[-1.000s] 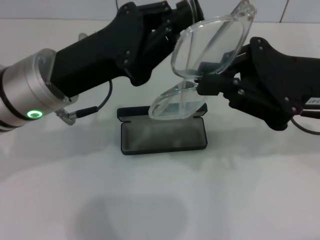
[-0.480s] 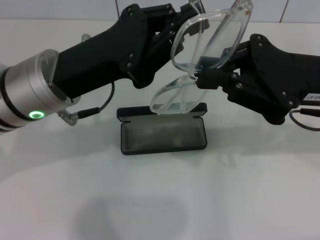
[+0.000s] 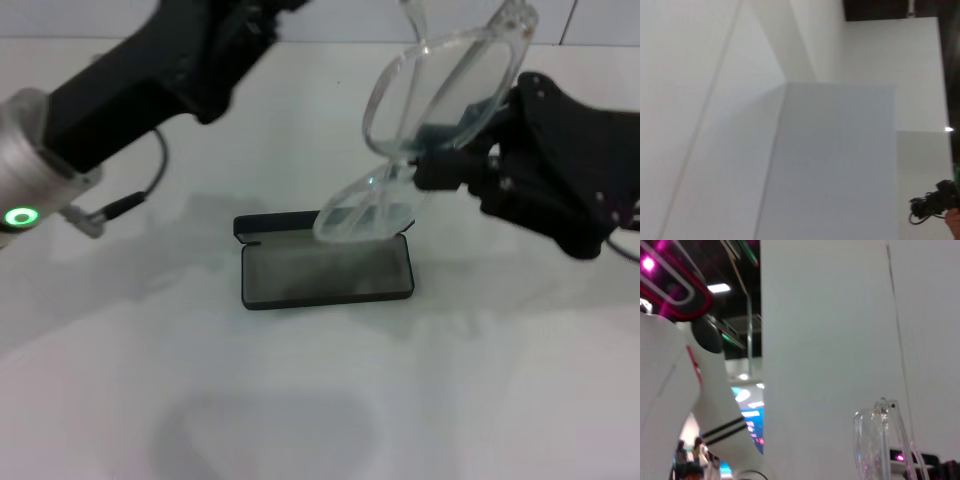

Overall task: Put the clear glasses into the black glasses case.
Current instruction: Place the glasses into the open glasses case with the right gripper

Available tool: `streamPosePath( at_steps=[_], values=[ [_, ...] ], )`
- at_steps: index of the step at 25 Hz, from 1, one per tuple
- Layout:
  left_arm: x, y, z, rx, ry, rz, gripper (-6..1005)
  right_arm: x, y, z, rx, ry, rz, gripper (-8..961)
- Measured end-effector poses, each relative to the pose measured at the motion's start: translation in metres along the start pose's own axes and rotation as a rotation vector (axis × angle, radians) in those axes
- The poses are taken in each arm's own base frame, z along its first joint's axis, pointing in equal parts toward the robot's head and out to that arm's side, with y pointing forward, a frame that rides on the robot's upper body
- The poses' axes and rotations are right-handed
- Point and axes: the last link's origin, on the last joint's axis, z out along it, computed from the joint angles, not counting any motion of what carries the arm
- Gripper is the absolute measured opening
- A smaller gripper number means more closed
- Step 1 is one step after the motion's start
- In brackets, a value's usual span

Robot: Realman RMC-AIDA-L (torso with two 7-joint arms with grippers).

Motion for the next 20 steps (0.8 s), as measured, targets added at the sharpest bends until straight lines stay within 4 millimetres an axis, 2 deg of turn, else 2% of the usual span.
streamPosePath(
  at_steps=[4,8,11,16,20],
  values=[
    [0.003,0.0,-0.019,0.061,-0.001,0.014,61,-0.015,-0.015,-0.011,0.07,0.116,0.043,71],
    [0.004,0.004,-0.043,0.104,-0.06,0.031,62,-0.035,-0.032,-0.008,0.138,0.346,0.129,71],
    [0.003,0.012,-0.056,0.079,-0.175,0.045,62,-0.047,-0.045,0.009,0.205,0.639,0.147,72],
    [0.001,0.03,-0.071,0.053,-0.337,0.083,62,-0.051,-0.062,0.037,0.247,0.897,0.156,72],
    [-0.007,0.036,-0.076,0.071,-0.381,0.094,62,-0.045,-0.071,0.056,0.229,1.082,0.178,73]
  ],
)
